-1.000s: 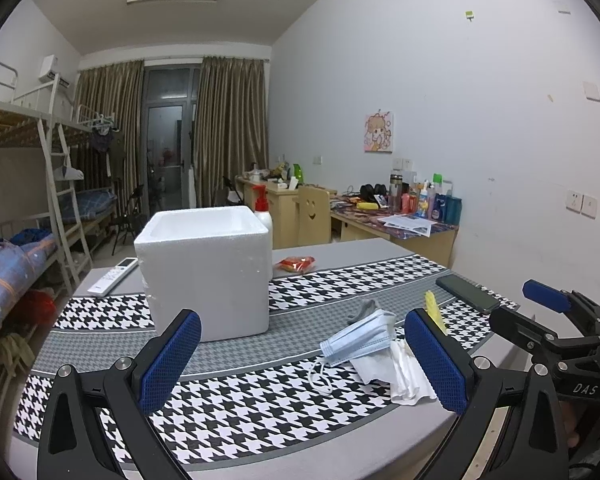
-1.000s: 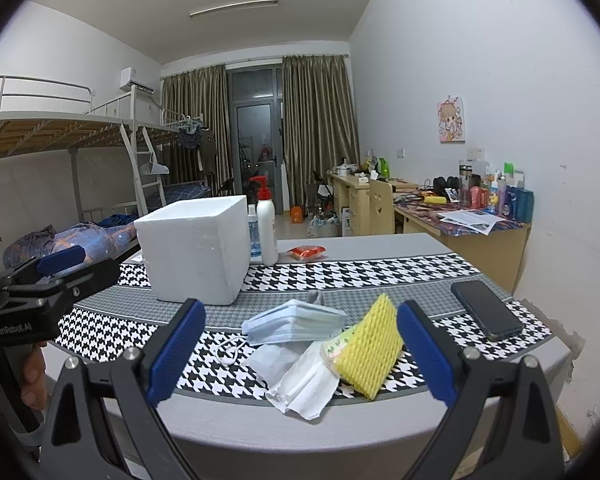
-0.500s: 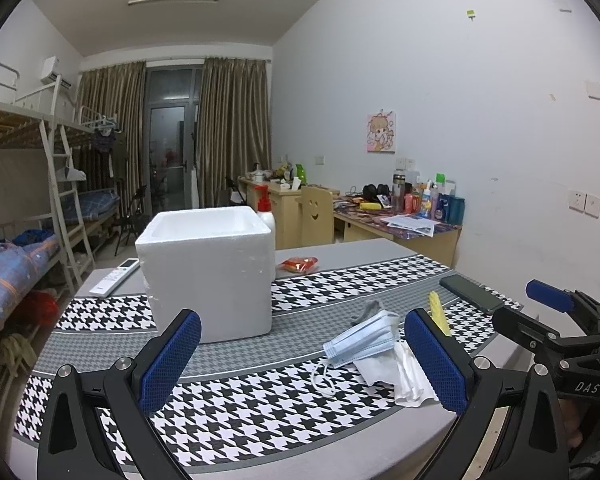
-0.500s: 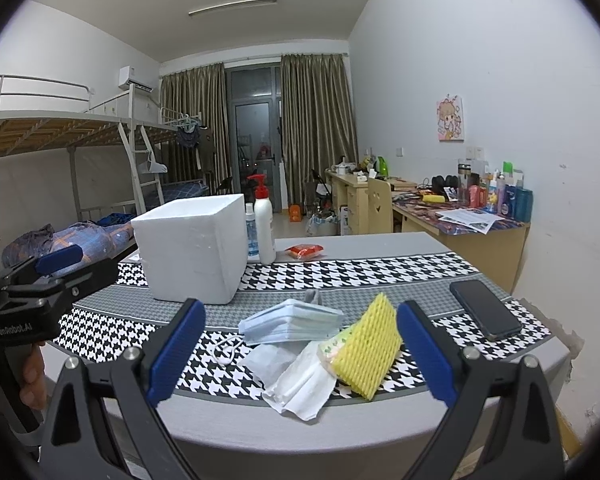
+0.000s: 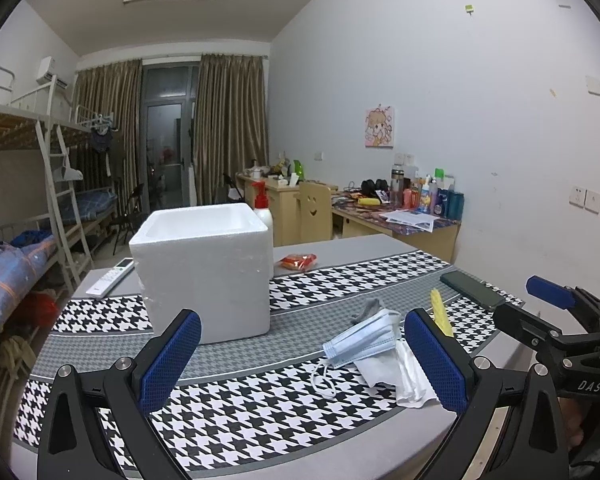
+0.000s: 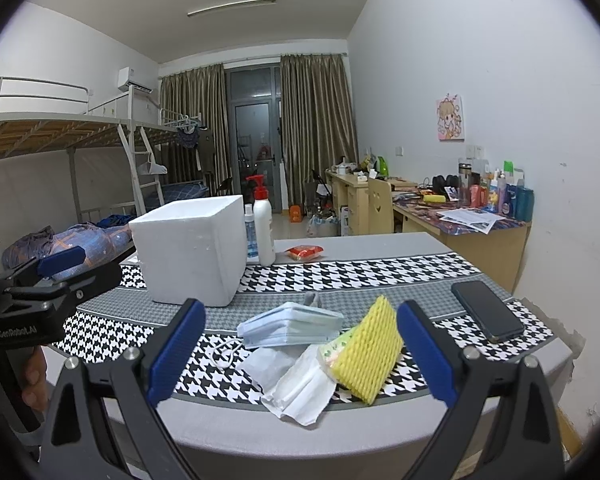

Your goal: Organize soft objects

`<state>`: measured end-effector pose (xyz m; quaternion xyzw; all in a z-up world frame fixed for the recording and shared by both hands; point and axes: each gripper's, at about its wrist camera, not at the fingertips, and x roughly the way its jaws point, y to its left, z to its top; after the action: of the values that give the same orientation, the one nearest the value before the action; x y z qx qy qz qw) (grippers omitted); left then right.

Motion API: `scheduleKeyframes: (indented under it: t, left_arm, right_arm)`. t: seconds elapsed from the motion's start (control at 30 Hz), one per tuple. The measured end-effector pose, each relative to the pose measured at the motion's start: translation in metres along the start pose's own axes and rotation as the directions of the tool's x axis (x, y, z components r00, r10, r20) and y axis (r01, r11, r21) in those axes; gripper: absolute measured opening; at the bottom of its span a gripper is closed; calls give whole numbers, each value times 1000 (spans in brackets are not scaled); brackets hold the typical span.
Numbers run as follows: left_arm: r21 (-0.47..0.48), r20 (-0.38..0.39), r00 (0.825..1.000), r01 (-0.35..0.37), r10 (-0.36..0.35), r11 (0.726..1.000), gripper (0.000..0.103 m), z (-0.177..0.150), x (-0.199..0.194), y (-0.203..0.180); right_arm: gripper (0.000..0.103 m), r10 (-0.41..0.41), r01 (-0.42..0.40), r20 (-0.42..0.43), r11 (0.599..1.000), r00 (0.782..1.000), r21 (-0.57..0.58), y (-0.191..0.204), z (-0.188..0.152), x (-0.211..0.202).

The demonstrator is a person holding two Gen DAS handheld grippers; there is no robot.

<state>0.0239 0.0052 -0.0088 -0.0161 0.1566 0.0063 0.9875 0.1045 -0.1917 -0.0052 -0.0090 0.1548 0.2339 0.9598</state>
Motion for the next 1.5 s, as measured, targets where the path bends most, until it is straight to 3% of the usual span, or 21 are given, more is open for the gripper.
scheduleKeyframes:
  t: [0.37, 1.1, 1.5]
  left_arm:
    - [15, -44, 999, 22, -22, 1000, 102, 2, 19, -6]
    - [63, -172, 980, 108, -96, 992, 102, -6, 77, -34]
    - [41, -208, 971, 125, -114, 991, 102, -6, 97, -47]
  right_arm:
    - [98, -4, 4, -2, 1000, 1000, 4, -5, 1, 8]
    - [98, -57, 62, -133, 997, 990, 39, -37, -15, 47]
    - [98, -87, 100, -186, 993, 979, 64, -54, -26, 62]
